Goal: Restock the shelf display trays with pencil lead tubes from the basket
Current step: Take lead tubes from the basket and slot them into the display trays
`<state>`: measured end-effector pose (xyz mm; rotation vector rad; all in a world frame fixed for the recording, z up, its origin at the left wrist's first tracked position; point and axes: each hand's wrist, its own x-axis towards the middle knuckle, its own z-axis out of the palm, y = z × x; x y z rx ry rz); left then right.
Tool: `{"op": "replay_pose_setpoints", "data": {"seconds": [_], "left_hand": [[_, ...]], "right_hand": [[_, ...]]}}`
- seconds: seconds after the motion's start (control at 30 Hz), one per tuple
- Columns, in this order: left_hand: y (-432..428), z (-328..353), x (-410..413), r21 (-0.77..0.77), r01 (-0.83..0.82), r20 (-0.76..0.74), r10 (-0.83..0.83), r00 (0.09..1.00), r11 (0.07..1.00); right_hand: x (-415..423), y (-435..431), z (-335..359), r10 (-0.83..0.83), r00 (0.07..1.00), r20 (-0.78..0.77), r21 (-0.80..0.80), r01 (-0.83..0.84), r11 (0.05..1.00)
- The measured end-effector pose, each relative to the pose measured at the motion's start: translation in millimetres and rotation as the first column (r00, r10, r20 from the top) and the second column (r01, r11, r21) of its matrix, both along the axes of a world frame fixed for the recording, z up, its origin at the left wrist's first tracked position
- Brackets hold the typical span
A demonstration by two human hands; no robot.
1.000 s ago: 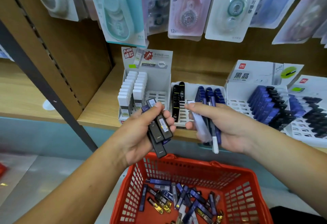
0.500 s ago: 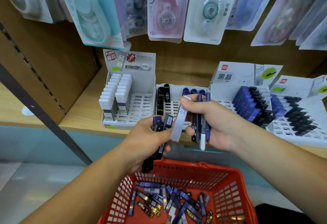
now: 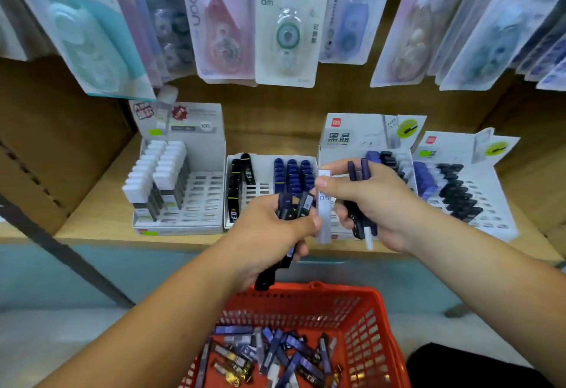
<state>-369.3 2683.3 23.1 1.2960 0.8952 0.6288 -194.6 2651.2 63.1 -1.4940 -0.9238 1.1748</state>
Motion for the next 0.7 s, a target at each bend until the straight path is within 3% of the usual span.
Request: {"op": "replay_pose_setpoints", "data": {"seconds": [0.13, 0.3, 0.5, 0.7], "left_hand": [[-7.9, 3.9, 37.1, -0.019, 0.0, 0.001, 0.0, 1.0, 1.0], [-11.9, 3.9, 69.8, -0.211, -0.108, 0.128, 0.137, 0.982, 0.971], [-21.3, 4.0, 94.6, -0.467, -0.072, 0.27, 0.219, 0.938, 0.882], [-26.4, -6.7, 111.4, -0.476, 0.013, 0.25, 0.121, 0.961, 0.88]], "right_hand": [[49.9, -14.3, 11.1, -0.033, 0.978, 0.206, 0.046, 0.024, 0.999], [101.8, -22.4, 14.7, -0.289, 0.922, 0.257, 0.223, 0.234, 0.946], [119.2, -24.6, 17.8, -0.344, 0.854, 0.389, 0.418, 0.169, 0.893], [154.6, -27.5, 15.0, -0.444, 0.774, 0.451, 0.498, 0.195, 0.845]]}}
